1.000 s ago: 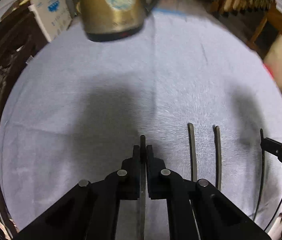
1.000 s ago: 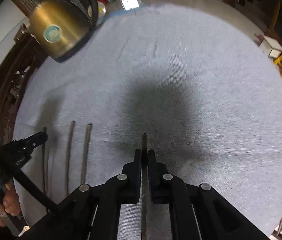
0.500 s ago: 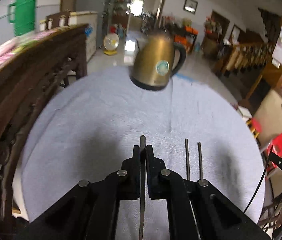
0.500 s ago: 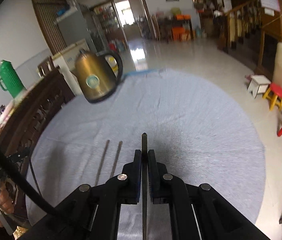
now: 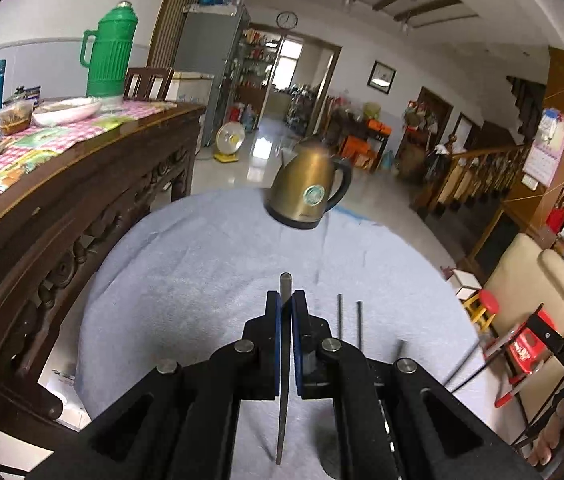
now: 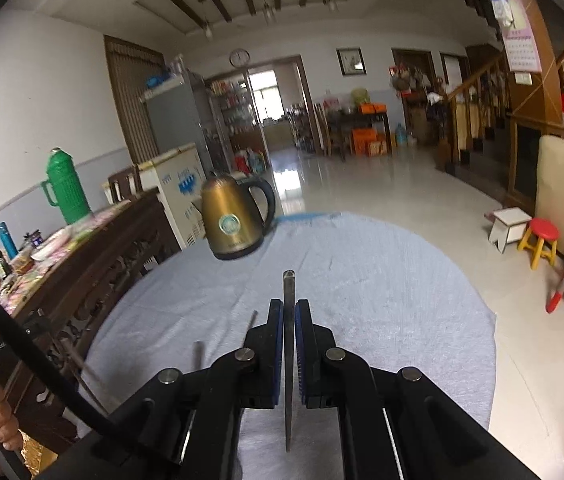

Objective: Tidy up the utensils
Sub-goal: 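Lift both chopsticks and lower them into the grey cup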

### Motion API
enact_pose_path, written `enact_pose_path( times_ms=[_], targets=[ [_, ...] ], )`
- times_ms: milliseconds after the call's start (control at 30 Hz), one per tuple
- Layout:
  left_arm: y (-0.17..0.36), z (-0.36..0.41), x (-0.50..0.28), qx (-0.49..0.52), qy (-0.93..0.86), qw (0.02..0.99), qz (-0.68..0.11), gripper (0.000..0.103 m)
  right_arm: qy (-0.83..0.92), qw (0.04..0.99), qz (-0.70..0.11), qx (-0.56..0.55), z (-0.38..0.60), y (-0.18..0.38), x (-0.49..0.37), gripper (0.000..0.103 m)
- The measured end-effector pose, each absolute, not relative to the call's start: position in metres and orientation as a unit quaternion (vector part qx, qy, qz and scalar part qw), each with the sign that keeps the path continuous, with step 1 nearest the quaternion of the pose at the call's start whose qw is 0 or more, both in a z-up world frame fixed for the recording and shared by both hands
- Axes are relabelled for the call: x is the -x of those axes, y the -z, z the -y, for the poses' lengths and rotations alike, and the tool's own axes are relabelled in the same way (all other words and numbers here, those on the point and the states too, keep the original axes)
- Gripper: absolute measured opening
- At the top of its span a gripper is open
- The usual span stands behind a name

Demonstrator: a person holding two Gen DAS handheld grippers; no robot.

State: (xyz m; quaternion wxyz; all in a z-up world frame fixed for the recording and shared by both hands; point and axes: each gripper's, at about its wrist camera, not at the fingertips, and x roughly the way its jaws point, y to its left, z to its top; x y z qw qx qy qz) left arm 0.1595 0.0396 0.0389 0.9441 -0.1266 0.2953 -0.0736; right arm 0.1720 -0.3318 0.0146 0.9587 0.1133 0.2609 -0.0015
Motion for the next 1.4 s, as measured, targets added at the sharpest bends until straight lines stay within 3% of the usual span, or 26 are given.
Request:
enact_pose_path(
  times_ms=[633, 900, 1400],
  targets=[
    [-0.143, -0.008, -0.069, 0.110, 0.151, 0.971, -0.150, 0.005, -0.058, 0.983, -0.151, -0.086, 0.286, -0.100, -0.100, 0.006],
    [-0.132, 0.010, -0.069, 0.087, 0.140, 0.979, -0.118, 0.005, -0.084, 0.983, -0.146, -0.080, 0.258, -0.097, -0.092, 0.006],
    [-0.084, 0.033, -0.071, 0.079, 0.141, 0.978, -0.129, 0.005, -0.080, 0.978, -0.170, -0.091, 0.244, -0.054, -0.100, 0.007]
  ],
)
